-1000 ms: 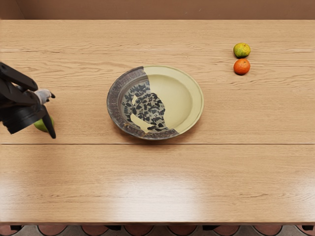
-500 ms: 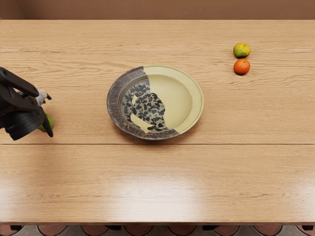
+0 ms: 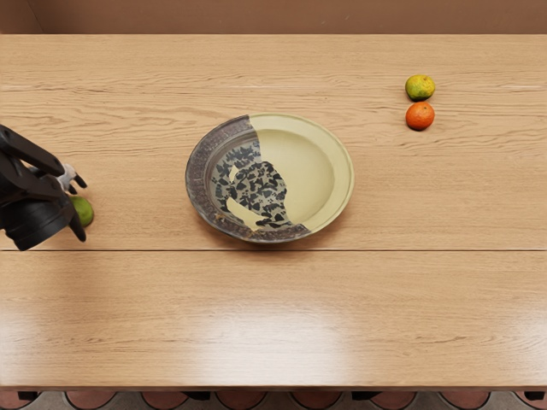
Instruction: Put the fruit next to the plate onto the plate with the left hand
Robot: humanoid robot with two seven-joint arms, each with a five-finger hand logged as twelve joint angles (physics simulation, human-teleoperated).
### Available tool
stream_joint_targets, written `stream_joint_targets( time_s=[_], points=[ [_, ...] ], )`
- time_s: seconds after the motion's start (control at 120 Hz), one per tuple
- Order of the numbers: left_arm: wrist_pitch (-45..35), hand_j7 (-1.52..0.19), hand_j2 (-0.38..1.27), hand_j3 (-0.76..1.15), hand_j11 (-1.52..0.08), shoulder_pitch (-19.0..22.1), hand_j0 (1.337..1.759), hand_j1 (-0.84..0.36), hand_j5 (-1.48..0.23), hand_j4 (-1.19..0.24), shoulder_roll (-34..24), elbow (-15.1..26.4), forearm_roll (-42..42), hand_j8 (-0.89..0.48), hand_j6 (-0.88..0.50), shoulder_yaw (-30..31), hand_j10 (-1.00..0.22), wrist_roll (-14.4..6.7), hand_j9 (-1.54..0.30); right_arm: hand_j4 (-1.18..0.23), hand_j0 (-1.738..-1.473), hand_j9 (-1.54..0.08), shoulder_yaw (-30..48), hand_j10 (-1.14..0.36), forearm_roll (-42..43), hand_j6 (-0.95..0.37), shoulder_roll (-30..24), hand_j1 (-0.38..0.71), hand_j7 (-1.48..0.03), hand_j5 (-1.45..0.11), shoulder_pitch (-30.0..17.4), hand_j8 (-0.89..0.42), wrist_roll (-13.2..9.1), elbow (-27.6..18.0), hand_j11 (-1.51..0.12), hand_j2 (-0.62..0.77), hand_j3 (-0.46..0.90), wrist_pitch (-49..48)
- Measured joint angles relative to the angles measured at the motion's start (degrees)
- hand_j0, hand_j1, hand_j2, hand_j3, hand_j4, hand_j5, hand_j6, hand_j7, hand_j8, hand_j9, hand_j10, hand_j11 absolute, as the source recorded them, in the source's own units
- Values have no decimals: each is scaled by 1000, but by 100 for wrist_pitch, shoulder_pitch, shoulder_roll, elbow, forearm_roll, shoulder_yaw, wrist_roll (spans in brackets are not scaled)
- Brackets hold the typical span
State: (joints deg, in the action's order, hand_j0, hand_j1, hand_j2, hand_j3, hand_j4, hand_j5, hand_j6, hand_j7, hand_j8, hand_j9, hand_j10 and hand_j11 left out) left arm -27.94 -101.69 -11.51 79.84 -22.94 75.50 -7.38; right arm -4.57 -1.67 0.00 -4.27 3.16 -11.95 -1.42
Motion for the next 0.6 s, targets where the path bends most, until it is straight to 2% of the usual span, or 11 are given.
stream_joint_targets(
  time_s=[0.233, 0.6],
  points=[
    [6, -439, 68, 0, -439, 26, 1658, -56, -439, -338, 0, -3, -16, -338, -338, 8, -338, 0, -439, -22, -1658, -29, 0, -22, 0, -22, 0, -322, -29, -29, -1, -22, 0, 0, -29, -5, 0, 0],
    [-211, -453, 70, 0, -453, 83, 1658, -69, -453, -348, 18, 3, -26, -348, -348, 4, -348, 0, -453, -22, -1658, -29, 0, -22, 0, -22, 0, -322, -29, -29, 0, -22, 0, 0, -29, -5, 0, 1]
  ],
)
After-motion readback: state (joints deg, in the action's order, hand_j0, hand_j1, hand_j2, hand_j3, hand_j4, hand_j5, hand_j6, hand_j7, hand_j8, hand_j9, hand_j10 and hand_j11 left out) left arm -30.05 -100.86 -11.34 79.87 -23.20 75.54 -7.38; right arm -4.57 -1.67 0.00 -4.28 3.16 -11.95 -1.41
